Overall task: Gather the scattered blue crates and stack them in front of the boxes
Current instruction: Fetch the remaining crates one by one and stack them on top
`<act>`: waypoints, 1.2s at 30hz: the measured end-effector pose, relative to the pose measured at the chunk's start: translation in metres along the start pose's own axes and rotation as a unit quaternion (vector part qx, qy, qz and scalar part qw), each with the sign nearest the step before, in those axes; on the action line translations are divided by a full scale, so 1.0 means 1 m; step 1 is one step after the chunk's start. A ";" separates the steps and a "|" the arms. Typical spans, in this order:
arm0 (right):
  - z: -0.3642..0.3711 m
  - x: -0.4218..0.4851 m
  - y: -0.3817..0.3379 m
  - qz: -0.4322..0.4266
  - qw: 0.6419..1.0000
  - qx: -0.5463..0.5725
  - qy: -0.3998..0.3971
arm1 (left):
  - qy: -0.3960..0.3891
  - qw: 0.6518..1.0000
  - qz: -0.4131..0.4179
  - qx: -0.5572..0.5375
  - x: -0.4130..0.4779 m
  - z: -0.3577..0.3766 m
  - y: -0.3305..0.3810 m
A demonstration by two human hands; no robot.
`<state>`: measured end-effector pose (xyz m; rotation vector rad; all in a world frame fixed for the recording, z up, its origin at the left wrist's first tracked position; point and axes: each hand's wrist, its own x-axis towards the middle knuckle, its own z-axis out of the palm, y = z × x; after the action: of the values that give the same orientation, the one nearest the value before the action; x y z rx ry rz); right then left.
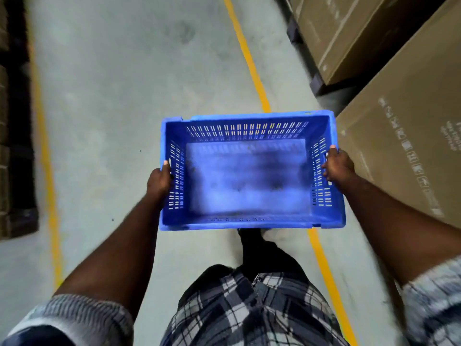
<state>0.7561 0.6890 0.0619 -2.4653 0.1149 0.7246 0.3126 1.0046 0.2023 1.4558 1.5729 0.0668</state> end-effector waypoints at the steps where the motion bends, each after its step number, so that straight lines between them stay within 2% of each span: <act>1: -0.007 -0.033 -0.022 0.000 1.000 -0.005 -0.003 | 0.004 1.000 -0.010 -0.009 -0.004 -0.009 -0.015; 3: -0.022 -0.124 -0.073 -0.018 0.999 -0.048 -0.015 | 0.018 0.999 -0.030 -0.031 -0.026 -0.032 -0.043; 5: -0.017 -0.168 -0.084 -0.060 0.994 -0.086 -0.012 | 0.040 0.997 -0.040 -0.047 -0.055 -0.056 -0.067; 9: 0.009 -0.202 -0.079 -0.128 0.990 -0.042 -0.042 | 0.101 0.991 -0.067 -0.050 -0.109 -0.100 -0.120; 15: 0.022 -0.313 -0.098 -0.205 0.970 -0.099 -0.089 | 0.212 0.963 -0.117 -0.115 -0.211 -0.137 -0.190; 23: 0.031 -0.397 -0.103 -0.241 0.950 -0.080 -0.184 | 0.290 0.924 -0.195 -0.154 -0.324 -0.152 -0.265; 30: 0.022 -0.463 -0.077 -0.332 0.894 -0.053 -0.296 | 0.371 0.878 -0.209 -0.219 -0.442 -0.127 -0.319; 36: 0.019 -0.533 -0.038 -0.418 0.833 -0.098 -0.349 | 0.433 0.834 -0.227 -0.258 -0.550 -0.094 -0.371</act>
<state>0.3030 0.6926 0.3450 -1.9298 -1.2748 1.1666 -0.1164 0.5111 0.3498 0.5782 2.3379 0.9080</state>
